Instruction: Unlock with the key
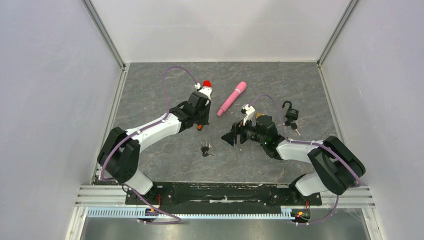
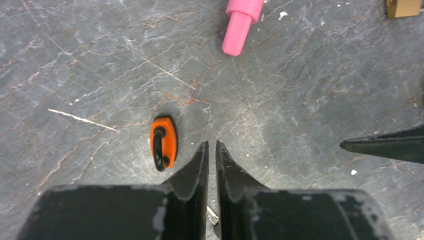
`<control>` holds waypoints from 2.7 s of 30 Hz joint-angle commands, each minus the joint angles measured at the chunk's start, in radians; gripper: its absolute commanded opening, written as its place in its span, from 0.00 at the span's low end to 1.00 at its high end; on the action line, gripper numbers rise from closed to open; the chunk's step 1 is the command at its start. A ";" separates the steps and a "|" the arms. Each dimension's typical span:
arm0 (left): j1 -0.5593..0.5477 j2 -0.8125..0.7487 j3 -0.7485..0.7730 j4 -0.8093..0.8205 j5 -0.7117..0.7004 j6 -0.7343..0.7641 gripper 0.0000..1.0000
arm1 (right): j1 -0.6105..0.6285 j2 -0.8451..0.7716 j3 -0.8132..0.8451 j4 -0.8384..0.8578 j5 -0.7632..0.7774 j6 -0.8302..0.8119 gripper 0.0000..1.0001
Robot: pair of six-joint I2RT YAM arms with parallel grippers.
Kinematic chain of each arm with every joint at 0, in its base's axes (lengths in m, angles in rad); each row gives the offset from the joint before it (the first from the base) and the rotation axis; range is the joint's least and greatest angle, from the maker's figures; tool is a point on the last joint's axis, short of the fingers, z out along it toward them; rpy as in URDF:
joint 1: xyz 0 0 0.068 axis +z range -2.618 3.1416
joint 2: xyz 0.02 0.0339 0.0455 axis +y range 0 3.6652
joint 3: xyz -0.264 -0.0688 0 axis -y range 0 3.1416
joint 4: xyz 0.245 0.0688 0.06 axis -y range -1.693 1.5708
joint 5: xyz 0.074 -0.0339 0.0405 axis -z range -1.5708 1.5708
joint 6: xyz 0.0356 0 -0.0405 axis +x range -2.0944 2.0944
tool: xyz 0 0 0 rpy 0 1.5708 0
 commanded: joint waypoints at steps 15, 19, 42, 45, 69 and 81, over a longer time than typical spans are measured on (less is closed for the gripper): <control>-0.010 -0.042 -0.106 0.138 -0.306 -0.111 0.79 | -0.004 -0.121 -0.069 0.055 0.001 -0.049 0.77; -0.021 0.022 -0.099 0.157 -0.334 -0.129 0.71 | -0.005 -0.143 -0.092 0.052 0.008 -0.049 0.77; 0.027 0.034 -0.062 0.087 -0.145 -0.209 0.02 | 0.015 -0.173 -0.095 -0.031 0.064 -0.094 0.76; 0.074 -0.040 -0.064 0.080 0.014 -0.212 0.02 | 0.035 -0.171 -0.081 -0.051 0.086 -0.101 0.75; 0.608 -0.142 -0.137 0.460 1.370 -0.481 0.02 | 0.344 0.057 0.215 -0.225 0.378 -0.188 0.72; 0.609 -0.087 -0.231 0.809 1.435 -0.740 0.02 | 0.410 0.290 0.387 -0.256 0.409 -0.249 0.61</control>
